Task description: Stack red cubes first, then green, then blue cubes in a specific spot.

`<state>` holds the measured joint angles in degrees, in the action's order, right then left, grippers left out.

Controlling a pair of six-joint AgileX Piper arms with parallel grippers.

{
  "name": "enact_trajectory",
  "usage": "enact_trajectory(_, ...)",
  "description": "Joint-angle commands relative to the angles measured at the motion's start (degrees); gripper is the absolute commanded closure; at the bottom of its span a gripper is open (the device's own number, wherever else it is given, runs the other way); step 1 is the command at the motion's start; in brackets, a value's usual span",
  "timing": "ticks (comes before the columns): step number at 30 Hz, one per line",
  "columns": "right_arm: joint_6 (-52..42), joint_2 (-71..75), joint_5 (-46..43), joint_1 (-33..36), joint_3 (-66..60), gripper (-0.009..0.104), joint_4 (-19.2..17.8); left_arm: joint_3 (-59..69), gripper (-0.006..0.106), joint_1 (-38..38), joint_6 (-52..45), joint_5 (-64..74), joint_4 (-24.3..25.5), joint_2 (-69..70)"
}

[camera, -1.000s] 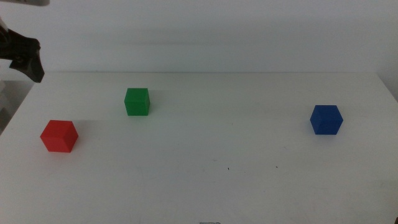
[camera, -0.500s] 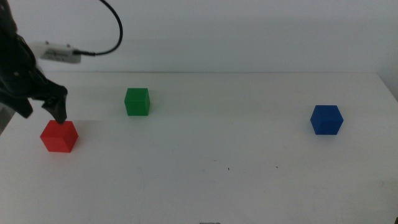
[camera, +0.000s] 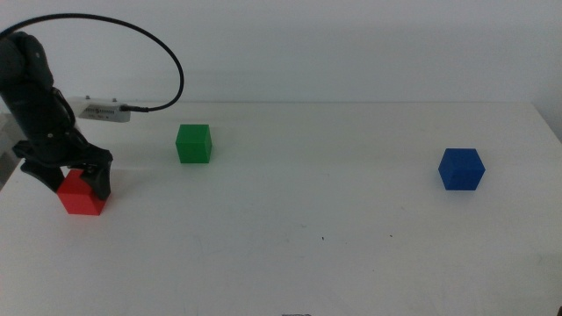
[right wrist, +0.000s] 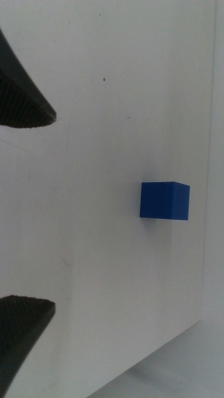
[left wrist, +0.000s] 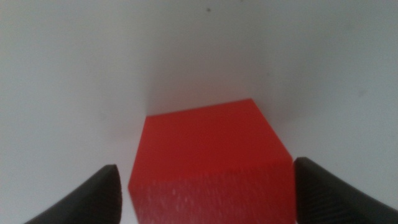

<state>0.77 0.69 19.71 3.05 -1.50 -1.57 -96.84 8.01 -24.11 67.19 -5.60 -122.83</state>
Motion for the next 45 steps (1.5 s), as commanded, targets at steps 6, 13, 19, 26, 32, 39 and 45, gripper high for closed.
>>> enact_trajectory(6, -0.77, 0.87, -4.39, -0.43, 0.55, 0.006, -0.47, -1.76, 0.008, 0.0, -0.15, -0.87, -1.56, 2.16)
enact_trajectory(13, -0.77, 0.87, -4.39, -0.43, 0.55, 0.006, -0.47, -1.76, 0.025, 0.0, -0.06, -1.3, -1.64, 2.16)
enact_trajectory(19, -0.77, 0.87, -4.39, -0.43, 0.55, 0.006, -0.47, -1.76, 0.058, 0.0, 2.24, -0.33, -1.71, 2.16)
enact_trajectory(26, -0.77, 0.87, -4.39, -0.43, 0.55, 0.006, -0.47, -4.06, 0.082, -0.63, 5.97, 6.22, -1.9, 5.92)
enact_trajectory(32, -0.77, 0.87, -4.39, -0.43, 0.55, 0.006, -0.47, -4.12, 0.082, -4.55, 13.49, 8.06, -0.56, 11.83)
enact_trajectory(39, -0.77, 0.87, -4.39, -0.43, 0.55, 0.006, -0.47, -4.12, 0.082, -14.88, 29.73, 8.06, 1.25, 16.68)
enact_trajectory(45, -0.77, 0.87, -4.39, -0.43, 0.55, 0.006, -0.47, -4.97, 0.082, -24.6, 36.87, 8.06, 3.16, 17.11)
